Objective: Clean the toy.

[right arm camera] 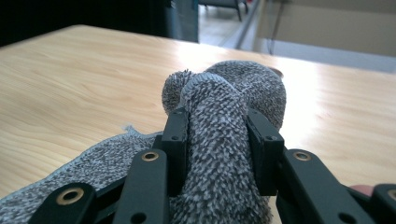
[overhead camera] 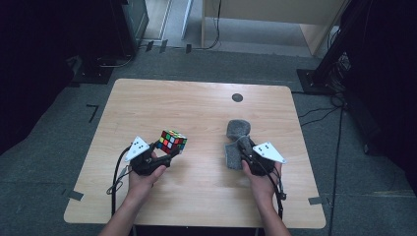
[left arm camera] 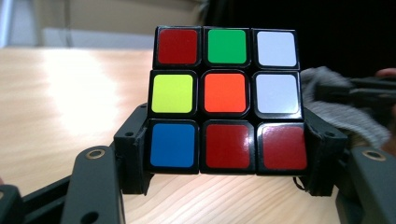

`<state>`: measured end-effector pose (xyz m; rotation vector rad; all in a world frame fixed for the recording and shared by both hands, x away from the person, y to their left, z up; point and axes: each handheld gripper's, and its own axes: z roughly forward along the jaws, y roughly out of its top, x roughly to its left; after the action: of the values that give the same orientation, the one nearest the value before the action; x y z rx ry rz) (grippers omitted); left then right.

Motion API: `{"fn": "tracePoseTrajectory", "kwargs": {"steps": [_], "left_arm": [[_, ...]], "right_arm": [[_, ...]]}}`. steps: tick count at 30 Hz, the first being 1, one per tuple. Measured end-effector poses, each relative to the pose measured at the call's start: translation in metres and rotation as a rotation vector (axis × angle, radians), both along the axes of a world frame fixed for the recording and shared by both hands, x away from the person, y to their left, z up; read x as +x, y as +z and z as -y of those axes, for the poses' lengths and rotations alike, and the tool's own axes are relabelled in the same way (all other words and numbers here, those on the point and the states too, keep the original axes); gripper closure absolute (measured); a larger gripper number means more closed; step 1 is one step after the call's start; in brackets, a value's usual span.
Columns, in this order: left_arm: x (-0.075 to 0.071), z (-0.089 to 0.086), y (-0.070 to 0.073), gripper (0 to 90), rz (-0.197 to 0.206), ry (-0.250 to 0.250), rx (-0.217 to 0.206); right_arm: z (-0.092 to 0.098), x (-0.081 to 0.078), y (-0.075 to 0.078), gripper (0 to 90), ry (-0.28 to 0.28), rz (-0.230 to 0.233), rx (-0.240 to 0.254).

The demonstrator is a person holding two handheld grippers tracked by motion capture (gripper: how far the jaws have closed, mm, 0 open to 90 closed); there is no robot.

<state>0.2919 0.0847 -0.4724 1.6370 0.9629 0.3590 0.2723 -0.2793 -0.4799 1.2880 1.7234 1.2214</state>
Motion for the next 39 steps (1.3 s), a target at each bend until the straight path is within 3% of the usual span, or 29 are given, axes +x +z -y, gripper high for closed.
{"fn": "tracePoseTrajectory", "kwargs": {"steps": [7,11,16,23,32,36,39], "left_arm": [[0.012,0.004,-0.018,34.1,-0.051,0.071,0.139],[0.018,0.009,-0.028,34.0,-0.075,0.085,0.225],[0.021,0.015,-0.035,34.0,-0.096,0.077,0.285],[0.024,0.017,-0.038,33.6,-0.122,0.076,0.299],[0.023,0.019,-0.038,29.2,-0.095,0.058,0.301],[0.022,0.017,-0.035,19.4,-0.085,0.047,0.29],[0.019,0.011,-0.029,13.4,-0.072,0.051,0.247]], "right_arm": [[0.005,0.007,-0.018,64.9,-0.012,-0.072,-0.041],[0.004,0.009,-0.023,63.6,0.001,-0.097,-0.065],[0.0,0.011,-0.028,62.4,0.026,-0.126,-0.081],[0.0,0.011,-0.03,60.7,0.028,-0.131,-0.077],[0.001,0.013,-0.03,56.1,0.025,-0.146,-0.03],[0.004,0.013,-0.028,43.8,0.019,-0.167,-0.013],[0.006,0.012,-0.023,32.5,0.028,-0.164,0.014]]}}
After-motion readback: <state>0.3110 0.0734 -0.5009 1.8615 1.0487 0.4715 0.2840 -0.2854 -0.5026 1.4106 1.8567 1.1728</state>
